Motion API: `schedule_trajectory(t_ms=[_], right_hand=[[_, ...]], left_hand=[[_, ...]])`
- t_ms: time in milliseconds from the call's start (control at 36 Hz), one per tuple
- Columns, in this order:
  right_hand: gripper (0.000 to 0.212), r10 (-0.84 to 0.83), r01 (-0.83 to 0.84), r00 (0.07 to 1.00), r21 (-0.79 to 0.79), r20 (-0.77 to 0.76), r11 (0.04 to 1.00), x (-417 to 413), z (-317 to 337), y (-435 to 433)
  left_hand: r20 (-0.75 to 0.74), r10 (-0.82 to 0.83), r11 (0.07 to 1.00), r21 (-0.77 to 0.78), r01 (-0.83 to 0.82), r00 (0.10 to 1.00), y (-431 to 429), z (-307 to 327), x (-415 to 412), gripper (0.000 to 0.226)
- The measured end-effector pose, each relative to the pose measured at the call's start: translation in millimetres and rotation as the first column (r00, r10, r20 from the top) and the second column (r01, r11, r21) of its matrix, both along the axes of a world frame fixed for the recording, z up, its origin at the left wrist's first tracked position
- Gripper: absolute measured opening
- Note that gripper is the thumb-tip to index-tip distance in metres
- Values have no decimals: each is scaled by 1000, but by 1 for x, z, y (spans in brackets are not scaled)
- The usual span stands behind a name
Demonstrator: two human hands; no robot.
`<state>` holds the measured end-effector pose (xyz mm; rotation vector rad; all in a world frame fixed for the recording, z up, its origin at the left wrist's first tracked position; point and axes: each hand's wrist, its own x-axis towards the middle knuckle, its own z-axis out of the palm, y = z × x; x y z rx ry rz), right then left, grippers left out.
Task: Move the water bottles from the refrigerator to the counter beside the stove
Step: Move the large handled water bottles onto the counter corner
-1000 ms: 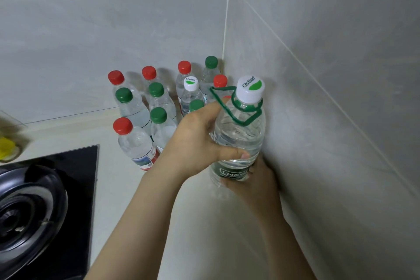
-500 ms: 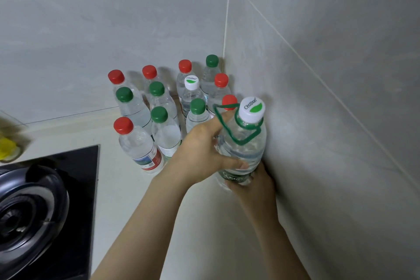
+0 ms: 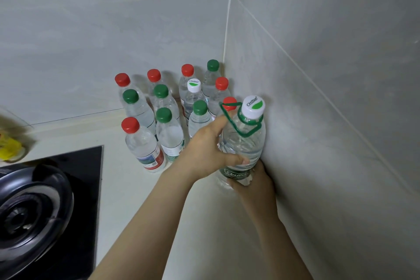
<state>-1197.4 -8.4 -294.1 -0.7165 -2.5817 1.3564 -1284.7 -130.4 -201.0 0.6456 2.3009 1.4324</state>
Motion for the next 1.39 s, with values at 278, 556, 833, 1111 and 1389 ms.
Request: schedule_trajectory(t_ms=[278, 556, 833, 1111, 1389], right_hand=[[46, 19, -32, 997, 165, 79, 986, 35, 23, -3], [43, 246, -241, 969, 211, 5, 947, 56, 96, -57], [41, 562, -479, 819, 405, -114, 779, 58, 200, -166], [37, 807, -660, 574, 506, -137, 556, 56, 250, -267], [38, 965, -795, 218, 546, -146, 263, 41, 274, -340]], left_hand=[[-90, 122, 977, -162, -136, 988, -44, 11, 32, 67], [-147, 217, 966, -110, -234, 965, -126, 37, 92, 51], [-339, 366, 897, -119, -425, 867, -254, 74, 144, 52], [-402, 597, 729, -89, -679, 694, -361, 108, 201, 51], [-476, 770, 456, -54, -888, 424, -405, 138, 263, 46]])
